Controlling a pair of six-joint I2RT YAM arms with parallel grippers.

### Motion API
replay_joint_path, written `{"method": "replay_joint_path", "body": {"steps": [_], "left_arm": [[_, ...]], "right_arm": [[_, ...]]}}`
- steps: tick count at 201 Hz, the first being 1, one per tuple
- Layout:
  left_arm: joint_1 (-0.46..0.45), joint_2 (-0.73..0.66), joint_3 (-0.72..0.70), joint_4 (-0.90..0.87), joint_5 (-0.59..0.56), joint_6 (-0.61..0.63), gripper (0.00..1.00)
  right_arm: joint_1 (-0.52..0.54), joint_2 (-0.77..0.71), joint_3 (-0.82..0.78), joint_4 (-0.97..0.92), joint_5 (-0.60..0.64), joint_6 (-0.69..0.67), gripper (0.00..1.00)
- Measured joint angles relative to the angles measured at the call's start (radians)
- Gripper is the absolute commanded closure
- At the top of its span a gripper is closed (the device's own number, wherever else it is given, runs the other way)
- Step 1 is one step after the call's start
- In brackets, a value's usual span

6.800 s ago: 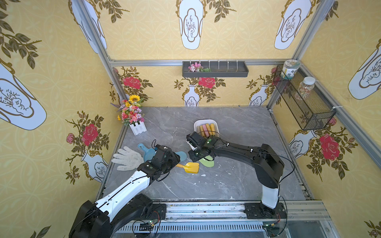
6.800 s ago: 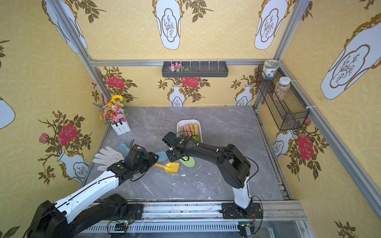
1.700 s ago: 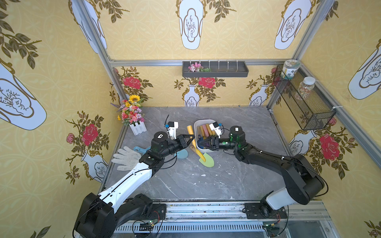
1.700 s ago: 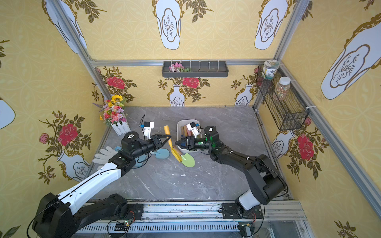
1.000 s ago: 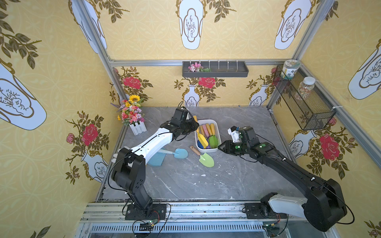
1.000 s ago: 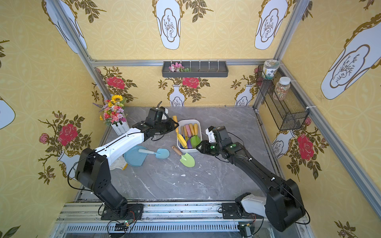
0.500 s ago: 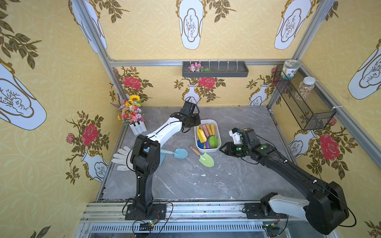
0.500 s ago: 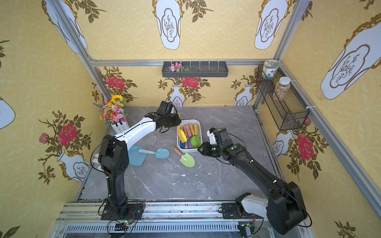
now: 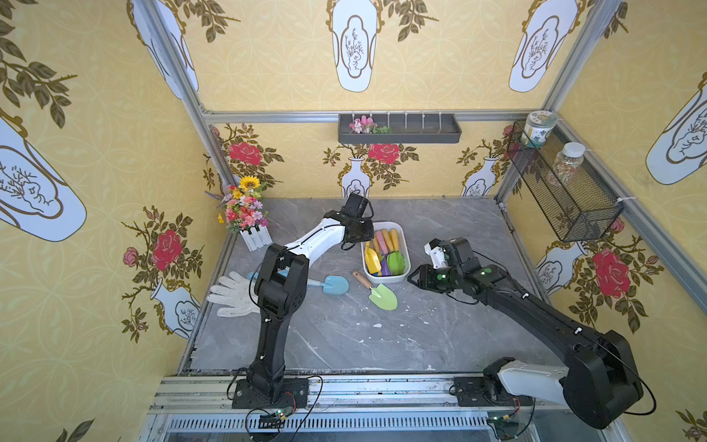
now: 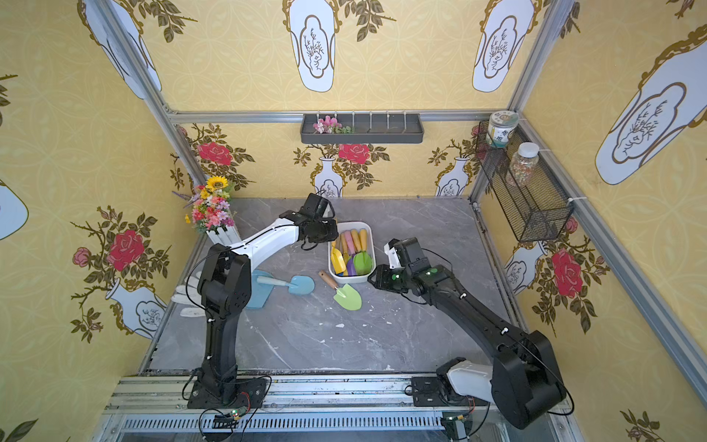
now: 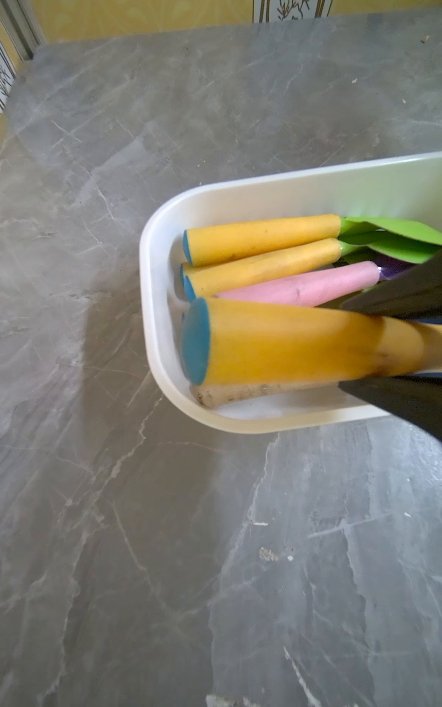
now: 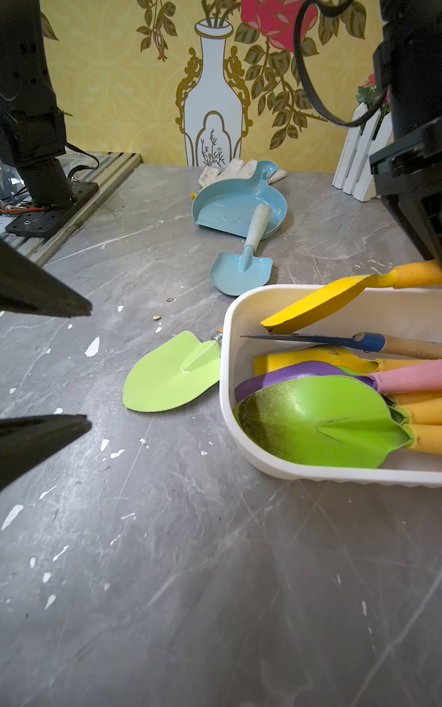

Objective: Put the shovel into the storage box
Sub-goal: Place the shovel in the storage box.

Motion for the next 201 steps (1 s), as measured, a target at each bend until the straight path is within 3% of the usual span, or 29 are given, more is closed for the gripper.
{"method": "replay_joint_path", "body": {"steps": [23,76,139,201], "left_arm": [[-0.009,0.024,0.016,-0.014,0.000,0.003,0.79],[-0.019,0.051,0.068,-0.039,-0.031,0.000,0.57],[-0.033,-0.037,0.051,-0.048,-0.053,-0.009,0.57],[-0.039,-0.227,-0.129,0.013,-0.043,-0.034,0.55]], "right_arm": [[0.000,-0.002,0.003,0.001,0.000,0.000,0.54],[0.000,-0.026,-0.006,0.000,0.003,0.001,0.54],[0.001,-0.027,-0.010,0.001,0.005,0.006,0.54],[0.090,0.023,0.047,-0.004,0.059,-0.011,0.53]]}}
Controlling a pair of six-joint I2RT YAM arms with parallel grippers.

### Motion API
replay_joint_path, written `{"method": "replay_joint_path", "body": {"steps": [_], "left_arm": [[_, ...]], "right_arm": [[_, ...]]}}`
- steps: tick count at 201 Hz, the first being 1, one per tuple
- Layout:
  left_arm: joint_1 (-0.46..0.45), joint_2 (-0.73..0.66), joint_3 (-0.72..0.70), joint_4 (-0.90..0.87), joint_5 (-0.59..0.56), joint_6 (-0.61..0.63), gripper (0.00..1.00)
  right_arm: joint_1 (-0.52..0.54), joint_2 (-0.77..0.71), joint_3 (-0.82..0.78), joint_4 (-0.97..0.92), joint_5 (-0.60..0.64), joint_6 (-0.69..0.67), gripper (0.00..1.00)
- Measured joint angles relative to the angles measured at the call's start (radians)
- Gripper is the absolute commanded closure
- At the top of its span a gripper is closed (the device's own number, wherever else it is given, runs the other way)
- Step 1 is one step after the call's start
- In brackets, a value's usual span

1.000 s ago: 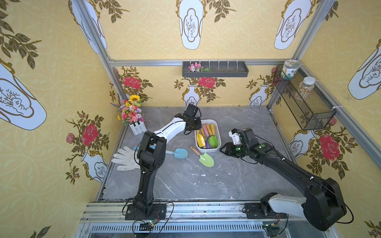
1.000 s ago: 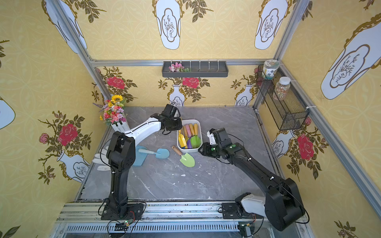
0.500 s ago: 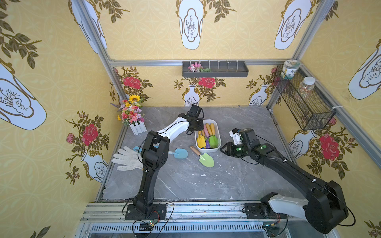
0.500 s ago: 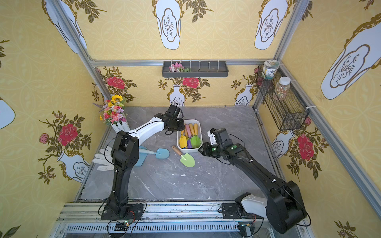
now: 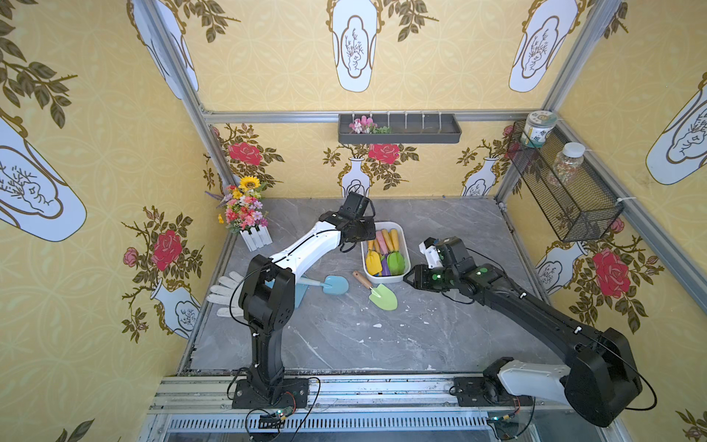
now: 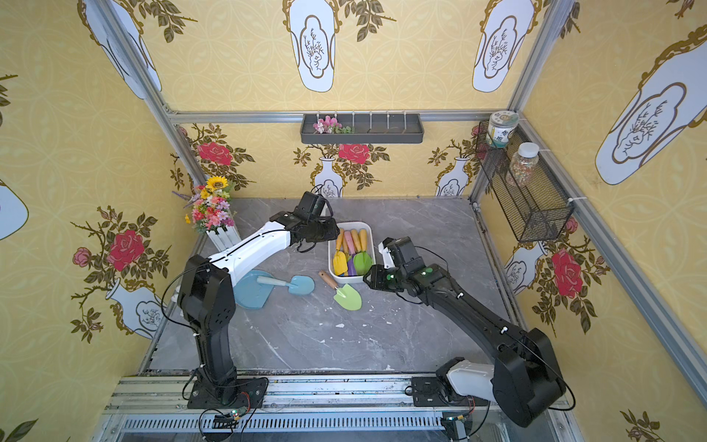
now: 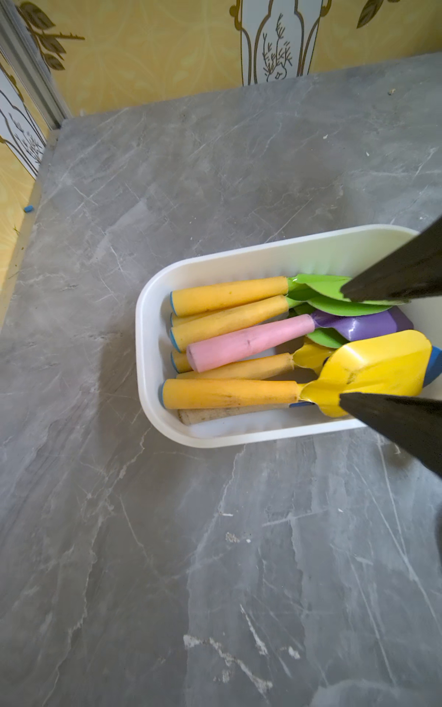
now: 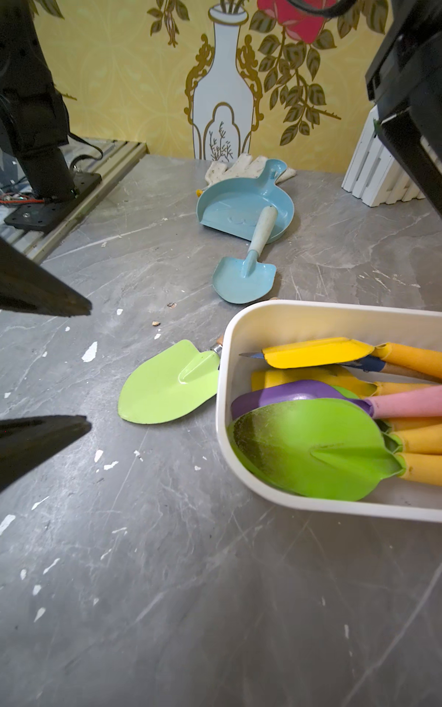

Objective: Put the shovel into the storage box
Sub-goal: Place the shovel in the storage box, then pick up the shovel from the center of the board.

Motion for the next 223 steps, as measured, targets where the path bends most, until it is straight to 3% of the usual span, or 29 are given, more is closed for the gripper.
{"method": "replay_joint_path", "body": {"steps": [135,223], "left_arm": [[0.004,-0.436,-0.474,0.156,-0.006,-0.097,0.52],[0.014,-0.672,-0.716,0.163,-0.047,-0.189,0.48]], "right_arm": [[0.285,0.264,0.179,-0.024,0.209,-0.060,0.50],[0.350,0.463,0.262,0.013,0.299,-0.110,0.49]]}}
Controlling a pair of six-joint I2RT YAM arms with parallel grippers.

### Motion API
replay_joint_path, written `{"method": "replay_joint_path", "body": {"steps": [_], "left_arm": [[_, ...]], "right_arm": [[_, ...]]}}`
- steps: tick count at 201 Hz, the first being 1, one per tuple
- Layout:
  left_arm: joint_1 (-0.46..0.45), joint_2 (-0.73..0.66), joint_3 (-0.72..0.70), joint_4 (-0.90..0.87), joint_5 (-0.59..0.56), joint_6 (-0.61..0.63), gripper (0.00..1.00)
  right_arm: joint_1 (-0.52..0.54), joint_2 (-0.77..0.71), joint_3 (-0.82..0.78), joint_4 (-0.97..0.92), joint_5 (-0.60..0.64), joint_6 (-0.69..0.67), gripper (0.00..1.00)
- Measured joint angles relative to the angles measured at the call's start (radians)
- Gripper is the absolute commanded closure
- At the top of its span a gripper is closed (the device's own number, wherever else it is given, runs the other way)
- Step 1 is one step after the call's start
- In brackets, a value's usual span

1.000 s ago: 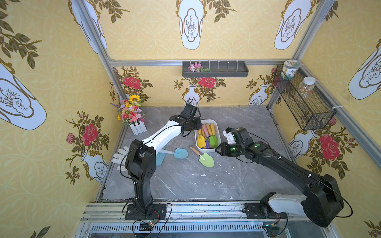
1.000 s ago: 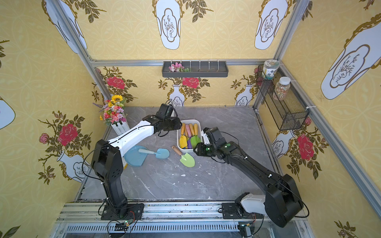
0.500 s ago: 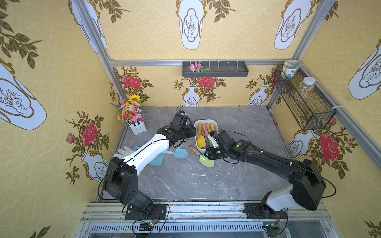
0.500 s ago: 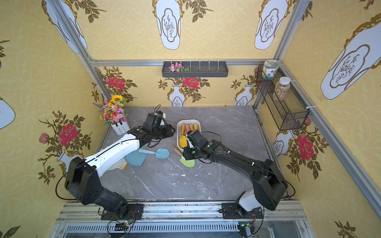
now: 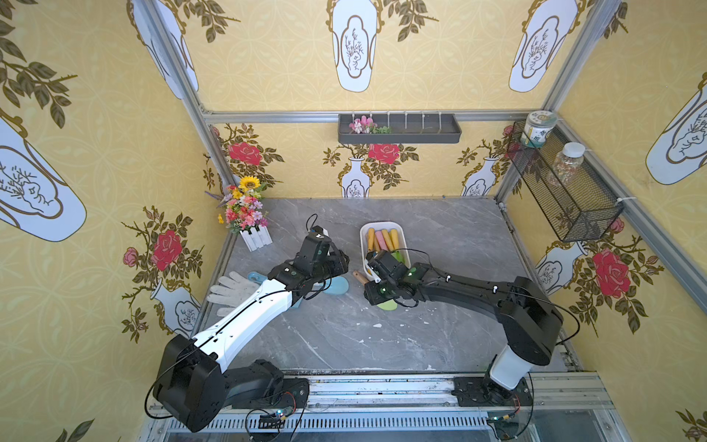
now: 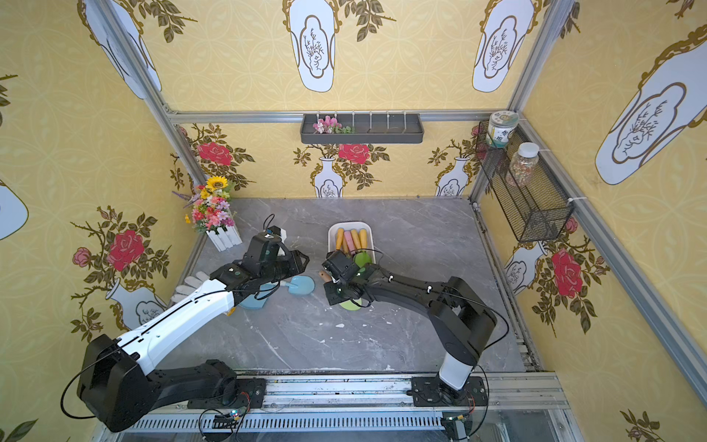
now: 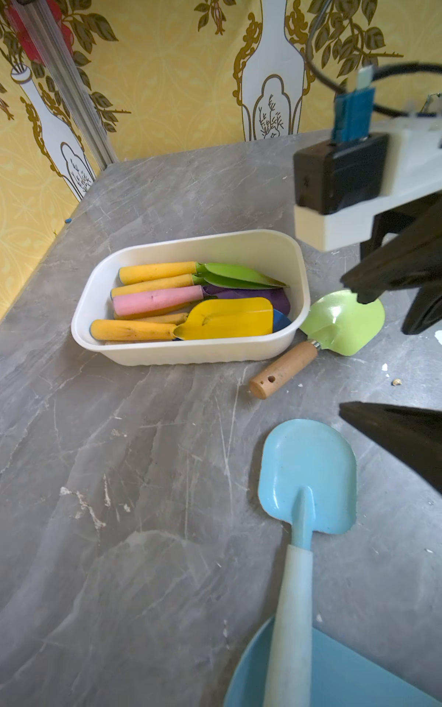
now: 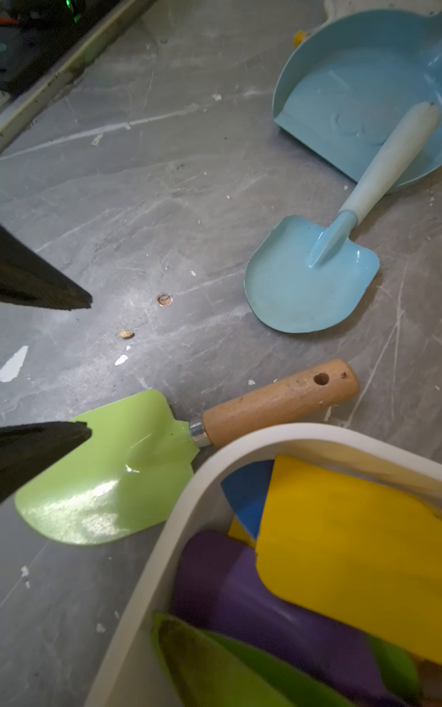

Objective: Put the shovel into the storage box
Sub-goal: Pick up the shovel from the center of the board.

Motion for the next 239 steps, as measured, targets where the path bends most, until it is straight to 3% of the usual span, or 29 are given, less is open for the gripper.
{"method": "replay_joint_path", "body": {"steps": [122,239], "left_arm": [[0.009,-0.022,-0.056,0.001,-0.001,-0.043,0.48],[0.015,-0.014,-0.074,0.008,0.016,-0.046,0.48]], "right_arm": [[0.006,0.199,0.131,0.040,0.101,-0.072,0.49],[0.065,0.247,0.149,0.038,0.278,-0.111,0.47]]}}
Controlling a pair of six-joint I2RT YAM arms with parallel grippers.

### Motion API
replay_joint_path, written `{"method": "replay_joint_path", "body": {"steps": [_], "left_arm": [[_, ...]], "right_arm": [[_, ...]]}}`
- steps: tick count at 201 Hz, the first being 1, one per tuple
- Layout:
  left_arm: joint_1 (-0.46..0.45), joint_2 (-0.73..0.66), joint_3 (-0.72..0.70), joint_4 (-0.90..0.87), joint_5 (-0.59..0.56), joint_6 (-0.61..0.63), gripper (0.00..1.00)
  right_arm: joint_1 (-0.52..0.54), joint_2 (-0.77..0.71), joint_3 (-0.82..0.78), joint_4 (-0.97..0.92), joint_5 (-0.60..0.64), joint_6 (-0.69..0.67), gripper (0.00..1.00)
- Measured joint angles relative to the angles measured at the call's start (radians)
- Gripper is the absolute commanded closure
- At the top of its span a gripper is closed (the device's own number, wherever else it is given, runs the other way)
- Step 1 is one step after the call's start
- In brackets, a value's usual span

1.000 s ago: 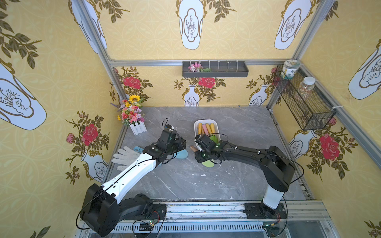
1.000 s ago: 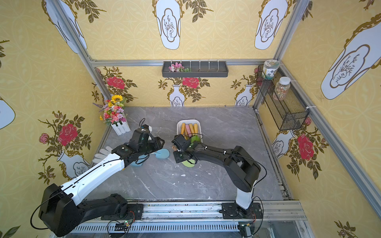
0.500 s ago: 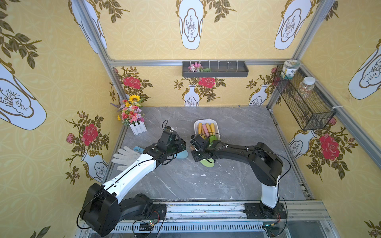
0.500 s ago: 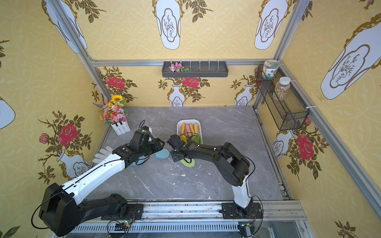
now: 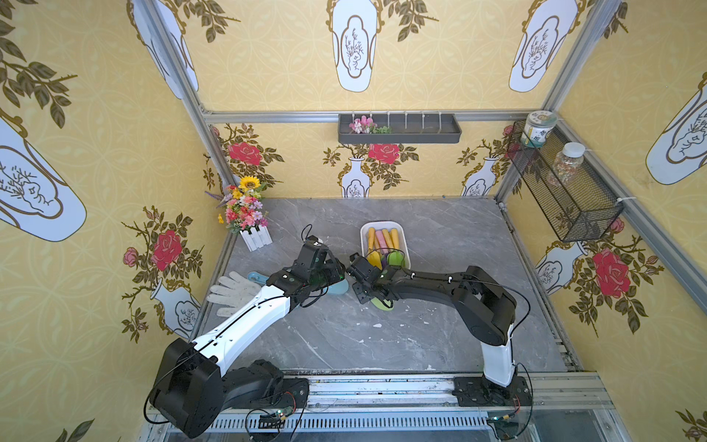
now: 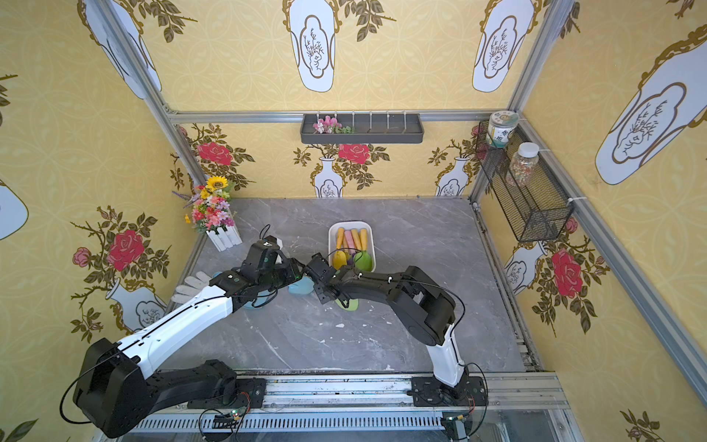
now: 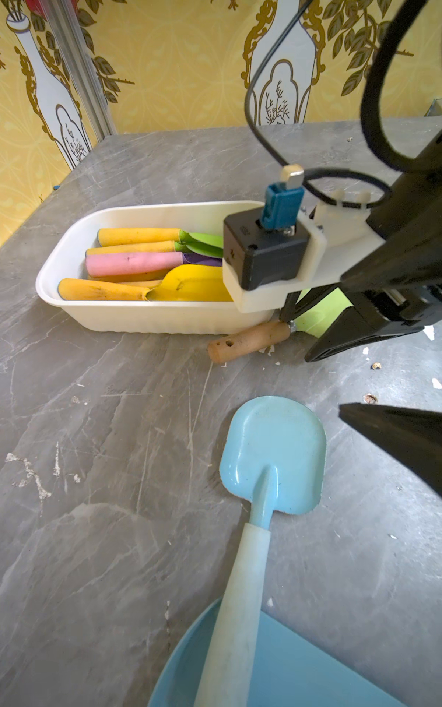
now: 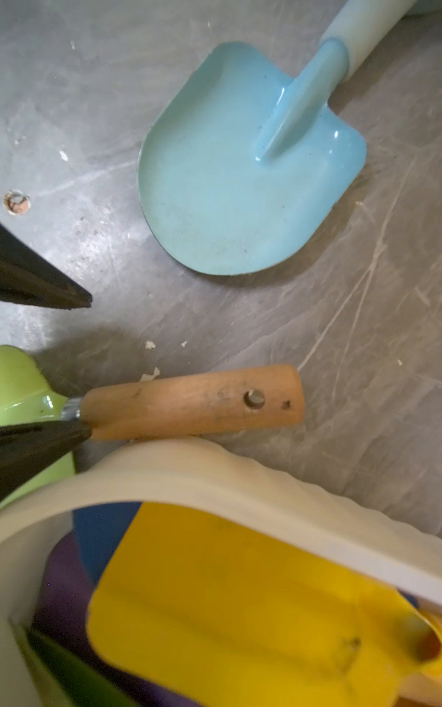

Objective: Put the shovel into the storage box
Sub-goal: Pick up the shovel from the center of the board.

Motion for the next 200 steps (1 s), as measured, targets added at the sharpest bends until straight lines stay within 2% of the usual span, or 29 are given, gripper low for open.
{"method": "replay_joint_path", "body": {"steps": [47,93,136,170,200], "left_arm": [[0.000,0.000,-0.005,0.011,0.008,-0.004,0.48],[0.001,0.000,-0.008,0.014,0.011,-0.008,0.48],[0.001,-0.005,-0.018,0.014,0.011,-0.009,0.48],[0.001,-0.006,-0.019,0.014,0.011,-0.011,0.48],[0.001,-0.008,-0.019,0.014,0.011,-0.011,0.48]], "right_arm": [[0.000,-0.007,-0.016,0.001,0.017,0.001,0.46],[-0.005,0.028,0.005,0.002,0.018,0.000,0.49],[-0.013,0.043,0.010,0.002,0.003,0.000,0.60],[-0.012,0.048,0.012,0.008,-0.003,0.000,0.74],[-0.002,0.047,0.012,0.008,-0.004,-0.011,0.83]]}}
